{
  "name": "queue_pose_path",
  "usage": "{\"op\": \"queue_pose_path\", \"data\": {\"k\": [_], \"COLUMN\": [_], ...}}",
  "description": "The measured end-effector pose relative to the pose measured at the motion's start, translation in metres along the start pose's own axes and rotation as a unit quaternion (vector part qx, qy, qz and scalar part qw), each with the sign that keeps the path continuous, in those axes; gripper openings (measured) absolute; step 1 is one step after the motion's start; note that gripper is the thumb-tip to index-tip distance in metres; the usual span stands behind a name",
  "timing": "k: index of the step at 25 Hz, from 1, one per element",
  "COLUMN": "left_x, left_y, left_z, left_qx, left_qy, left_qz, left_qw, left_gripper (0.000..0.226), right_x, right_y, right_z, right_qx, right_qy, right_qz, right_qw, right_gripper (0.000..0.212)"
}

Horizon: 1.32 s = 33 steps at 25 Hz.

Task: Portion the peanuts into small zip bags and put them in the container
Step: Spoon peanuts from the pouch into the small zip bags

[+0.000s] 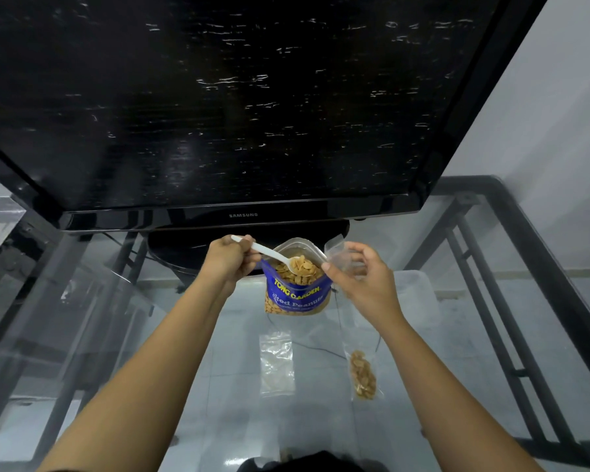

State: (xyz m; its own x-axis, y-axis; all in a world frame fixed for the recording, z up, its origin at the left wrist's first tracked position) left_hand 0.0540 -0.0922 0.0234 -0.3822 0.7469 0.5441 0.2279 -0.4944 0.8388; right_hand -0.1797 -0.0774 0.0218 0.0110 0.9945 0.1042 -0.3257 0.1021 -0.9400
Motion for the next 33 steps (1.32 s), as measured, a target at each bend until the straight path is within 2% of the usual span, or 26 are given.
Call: {"op": "queue_pose_path", "data": {"k": [2, 5, 9, 13, 16, 19, 23, 26, 29, 33], "left_x": [-0.003, -0.003, 0.003, 0.018, 0.035, 0.055, 0.083, 0.101, 0.112, 0.119], "left_y": [0.004, 0.019, 0.042, 0.058, 0.073, 0.089, 0.108, 0.119, 0.124, 0.135], "left_z": [0.006, 0.013, 0.016, 0.002, -0.014, -0.03, -0.043, -0.045, -0.045, -0.03], "left_qx": [0.009, 0.02, 0.02, -0.065, -0.162, -0.257, -0.36, -0.386, -0.383, -0.338], "left_qy": [0.003, -0.004, -0.022, -0.066, -0.093, -0.111, -0.123, -0.114, -0.107, -0.056], "left_qz": [0.0, -0.017, -0.051, -0.112, -0.195, -0.28, -0.392, -0.448, -0.466, -0.468], "left_qw": [1.0, 1.0, 0.998, 0.989, 0.963, 0.918, 0.838, 0.798, 0.79, 0.814], "left_gripper": [0.012, 0.013, 0.014, 0.014, 0.014, 0.011, 0.013, 0.013, 0.014, 0.014], "right_x": [-0.003, -0.006, -0.01, -0.008, -0.003, 0.0, 0.001, -0.002, -0.001, 0.007], "right_y": [-0.007, -0.014, -0.021, -0.024, -0.024, -0.026, -0.019, -0.013, -0.017, -0.02], "right_z": [0.001, -0.006, -0.017, -0.027, -0.03, -0.031, -0.032, -0.028, -0.026, -0.02], "right_qx": [0.117, 0.25, 0.282, 0.225, 0.156, 0.078, -0.096, -0.152, -0.19, -0.209], "right_qy": [-0.009, -0.019, -0.013, -0.015, -0.004, 0.008, -0.056, -0.076, -0.08, -0.078], "right_qz": [0.057, 0.123, 0.138, 0.143, 0.129, 0.103, 0.026, 0.005, 0.015, 0.021], "right_qw": [0.991, 0.96, 0.949, 0.964, 0.979, 0.992, 0.993, 0.985, 0.978, 0.975], "right_gripper": [0.054, 0.052, 0.049, 0.05, 0.05, 0.05, 0.058, 0.056, 0.046, 0.047]}}
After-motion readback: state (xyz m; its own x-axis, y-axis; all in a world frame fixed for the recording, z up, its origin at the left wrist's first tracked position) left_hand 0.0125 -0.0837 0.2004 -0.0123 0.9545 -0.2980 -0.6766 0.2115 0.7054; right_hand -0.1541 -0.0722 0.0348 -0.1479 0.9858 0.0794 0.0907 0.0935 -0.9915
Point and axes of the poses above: each hand's wrist, its own x-axis away from the middle knuckle, its own z-axis out of the back of the hand, y = z × x, the point moved 3 cm from there along -x, towards the middle knuckle, and after that the axes turned 1 degree about y, right-handed, at the moved point
